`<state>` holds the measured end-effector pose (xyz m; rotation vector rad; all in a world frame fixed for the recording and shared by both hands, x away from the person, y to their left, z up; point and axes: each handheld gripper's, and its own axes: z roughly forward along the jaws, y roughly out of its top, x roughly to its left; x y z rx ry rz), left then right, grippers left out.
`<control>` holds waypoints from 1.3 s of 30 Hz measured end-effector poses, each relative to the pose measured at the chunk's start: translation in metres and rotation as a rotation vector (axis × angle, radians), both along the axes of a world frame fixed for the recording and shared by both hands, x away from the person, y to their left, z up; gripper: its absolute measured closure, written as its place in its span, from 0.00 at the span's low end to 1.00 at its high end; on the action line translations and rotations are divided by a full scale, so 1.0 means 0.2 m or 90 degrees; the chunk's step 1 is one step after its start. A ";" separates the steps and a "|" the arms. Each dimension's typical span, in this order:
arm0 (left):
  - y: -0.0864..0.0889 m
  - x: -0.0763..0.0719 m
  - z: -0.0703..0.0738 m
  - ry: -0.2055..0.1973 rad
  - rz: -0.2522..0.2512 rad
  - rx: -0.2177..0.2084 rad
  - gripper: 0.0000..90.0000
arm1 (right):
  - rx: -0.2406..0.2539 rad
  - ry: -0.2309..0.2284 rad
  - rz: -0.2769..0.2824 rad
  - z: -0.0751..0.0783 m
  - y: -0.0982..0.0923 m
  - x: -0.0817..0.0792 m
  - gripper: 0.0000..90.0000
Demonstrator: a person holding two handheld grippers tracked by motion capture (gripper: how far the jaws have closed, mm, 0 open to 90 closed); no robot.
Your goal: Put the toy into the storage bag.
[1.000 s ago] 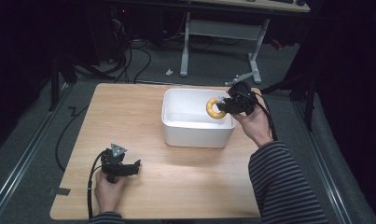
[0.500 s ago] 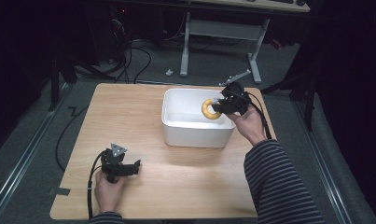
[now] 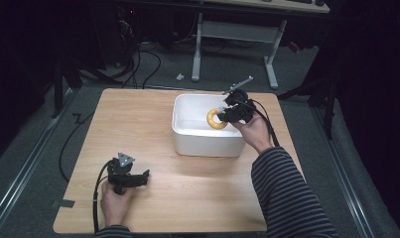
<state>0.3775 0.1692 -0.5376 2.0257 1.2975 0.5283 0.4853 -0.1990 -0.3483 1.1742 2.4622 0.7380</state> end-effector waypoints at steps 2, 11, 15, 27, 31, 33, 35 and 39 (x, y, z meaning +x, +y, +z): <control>0.00 0.00 0.00 0.000 0.000 0.000 0.09 | -0.004 0.002 0.002 -0.01 0.01 0.00 0.74; 0.00 0.00 0.00 0.000 0.000 0.000 0.09 | -0.014 0.023 0.000 -0.06 0.04 0.03 0.74; 0.00 0.00 0.00 0.000 0.000 0.000 0.09 | -0.009 0.033 0.003 -0.08 0.05 0.04 0.74; 0.00 0.00 0.00 0.000 -0.001 0.000 0.09 | -0.018 0.062 -0.001 -0.14 0.05 0.04 0.75; 0.00 0.00 0.00 0.000 0.000 0.000 0.09 | -0.027 0.065 0.010 -0.16 0.06 0.04 0.75; 0.00 0.00 0.00 0.000 0.000 0.000 0.09 | -0.026 0.073 0.013 -0.17 0.06 0.03 0.75; 0.00 0.00 0.00 0.000 -0.001 0.000 0.09 | -0.027 0.076 0.019 -0.17 0.07 0.03 0.75; 0.00 0.00 0.00 0.000 -0.001 0.000 0.09 | -0.026 0.082 0.024 -0.17 0.07 0.02 0.75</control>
